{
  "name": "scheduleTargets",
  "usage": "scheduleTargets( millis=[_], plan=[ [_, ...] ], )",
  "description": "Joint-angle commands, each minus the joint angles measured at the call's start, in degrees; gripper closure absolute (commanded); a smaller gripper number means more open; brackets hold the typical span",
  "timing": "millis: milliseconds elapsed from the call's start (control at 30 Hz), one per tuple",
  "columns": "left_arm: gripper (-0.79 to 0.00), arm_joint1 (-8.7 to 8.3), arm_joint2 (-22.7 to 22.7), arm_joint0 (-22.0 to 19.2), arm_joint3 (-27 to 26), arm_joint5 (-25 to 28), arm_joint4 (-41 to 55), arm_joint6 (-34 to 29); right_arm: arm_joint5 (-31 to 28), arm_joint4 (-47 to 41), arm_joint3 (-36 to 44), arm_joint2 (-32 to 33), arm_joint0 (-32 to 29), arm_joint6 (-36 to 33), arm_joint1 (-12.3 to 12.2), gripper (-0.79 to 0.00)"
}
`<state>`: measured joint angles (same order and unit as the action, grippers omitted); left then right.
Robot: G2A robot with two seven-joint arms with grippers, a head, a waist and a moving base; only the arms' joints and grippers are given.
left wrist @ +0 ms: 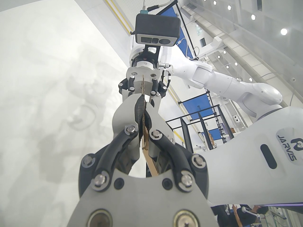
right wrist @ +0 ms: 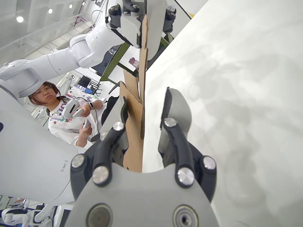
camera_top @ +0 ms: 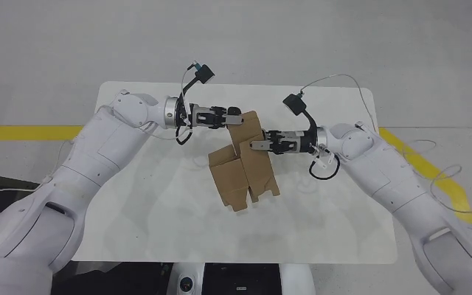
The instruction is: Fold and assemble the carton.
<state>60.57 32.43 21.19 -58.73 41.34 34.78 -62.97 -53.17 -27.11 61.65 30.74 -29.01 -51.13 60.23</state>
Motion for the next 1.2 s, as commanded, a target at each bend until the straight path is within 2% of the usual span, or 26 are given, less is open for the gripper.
scheduleTargets(
  millis=[0,100,133,200,233,267,633,867,1000,1167],
  plan=[
    [0.0,-0.09,-0.4,-0.1,0.0,0.1,0.1,0.1,-0.5,-0.5,0.0,-1.2,0.6,0.5,-0.2,0.0],
    [0.0,-0.23,-1.0,-0.4,0.0,0.1,0.2,0.1,-1.6,-1.5,-0.1,-3.1,1.4,1.6,-0.5,0.0],
    [-0.052,-0.27,-1.1,-0.5,0.1,0.2,0.2,0.2,-2.0,-1.8,0.0,-3.7,1.7,2.0,-0.6,0.0],
    [-0.369,-0.33,-1.5,-0.6,0.2,0.2,0.5,0.2,-3.0,-2.8,0.1,-4.9,2.1,3.0,-0.8,0.0],
    [-0.748,-0.35,-1.6,-0.7,0.3,0.3,0.6,0.3,-3.6,-3.4,0.2,-5.4,2.3,3.6,-0.9,0.0],
    [-0.785,-0.38,-1.8,-0.7,0.6,0.2,0.9,0.2,-4.1,-4.0,0.2,-6.0,2.5,4.1,-1.0,0.0],
    [-0.785,-0.06,-0.1,-2.4,6.9,1.4,4.8,1.4,-4.1,-13.2,-1.8,-8.9,3.8,4.1,-2.3,0.0],
    [-0.785,0.09,1.2,-2.2,9.9,1.8,5.3,1.9,2.1,-25.1,-6.2,-5.7,3.3,0.2,-2.2,0.0],
    [-0.785,0.31,1.5,-1.7,10.6,1.9,4.8,1.9,6.4,-26.4,-7.5,-3.5,3.0,2.5,-1.9,0.0],
    [-0.785,0.65,1.3,-0.7,9.6,1.9,3.9,1.9,10.3,-23.8,-7.7,-1.1,2.4,6.8,-1.8,0.0]
  ],
)
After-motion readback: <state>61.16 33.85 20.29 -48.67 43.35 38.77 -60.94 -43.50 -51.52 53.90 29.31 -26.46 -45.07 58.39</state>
